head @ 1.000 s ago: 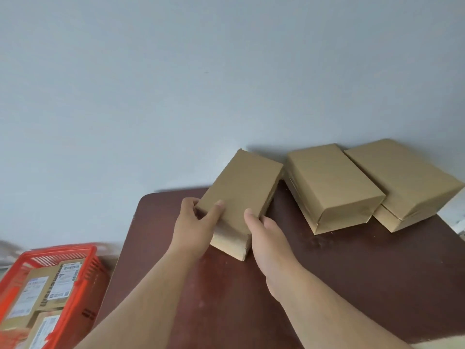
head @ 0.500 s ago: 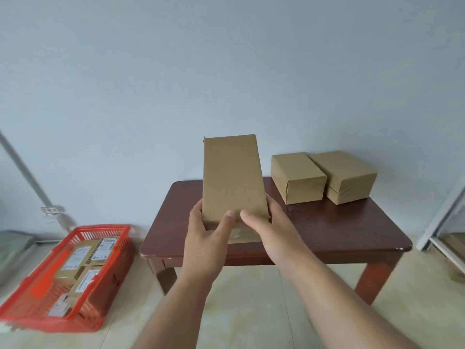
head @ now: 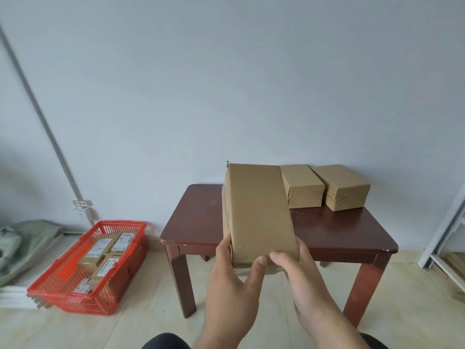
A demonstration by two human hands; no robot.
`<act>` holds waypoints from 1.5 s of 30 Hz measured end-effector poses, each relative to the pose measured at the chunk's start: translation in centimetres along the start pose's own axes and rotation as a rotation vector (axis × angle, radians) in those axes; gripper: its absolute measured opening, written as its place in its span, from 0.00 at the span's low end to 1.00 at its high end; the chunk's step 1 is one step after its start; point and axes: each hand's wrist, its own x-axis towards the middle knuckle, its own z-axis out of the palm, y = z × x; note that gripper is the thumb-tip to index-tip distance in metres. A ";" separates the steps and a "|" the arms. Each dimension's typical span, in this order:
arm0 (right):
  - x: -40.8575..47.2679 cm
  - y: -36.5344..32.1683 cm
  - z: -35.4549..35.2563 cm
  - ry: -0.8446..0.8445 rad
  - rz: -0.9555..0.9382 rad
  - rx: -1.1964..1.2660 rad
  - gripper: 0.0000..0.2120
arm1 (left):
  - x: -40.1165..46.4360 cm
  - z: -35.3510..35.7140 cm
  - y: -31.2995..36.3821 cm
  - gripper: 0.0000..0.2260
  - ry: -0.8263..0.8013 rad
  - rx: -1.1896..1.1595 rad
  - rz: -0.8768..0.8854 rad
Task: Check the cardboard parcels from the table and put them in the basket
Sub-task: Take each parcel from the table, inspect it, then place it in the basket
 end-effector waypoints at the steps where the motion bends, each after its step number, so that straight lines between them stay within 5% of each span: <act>1: 0.1 0.1 -0.3 0.000 -0.004 0.013 0.26 | -0.1 0.1 0.0 0.27 0.004 0.019 0.013; 5: 0.6 0.1 -0.7 -0.041 -0.011 0.096 0.25 | 0.0 0.5 0.4 0.29 0.025 0.132 0.072; 10: 0.6 0.9 -0.9 -0.074 0.011 0.204 0.16 | -0.1 0.6 0.4 0.42 0.036 0.210 0.159; 21: 0.5 1.6 -1.6 -0.126 -0.035 0.298 0.29 | -1.3 0.0 1.1 0.33 0.019 0.150 0.144; 29: -1.5 1.3 -0.3 -0.168 -0.047 -0.052 0.30 | -0.7 -1.7 -0.9 0.25 0.039 -0.042 -0.074; 45: -2.5 1.5 1.7 -0.029 -0.024 -0.087 0.22 | -0.1 -2.0 -1.2 0.41 0.130 -0.055 -0.088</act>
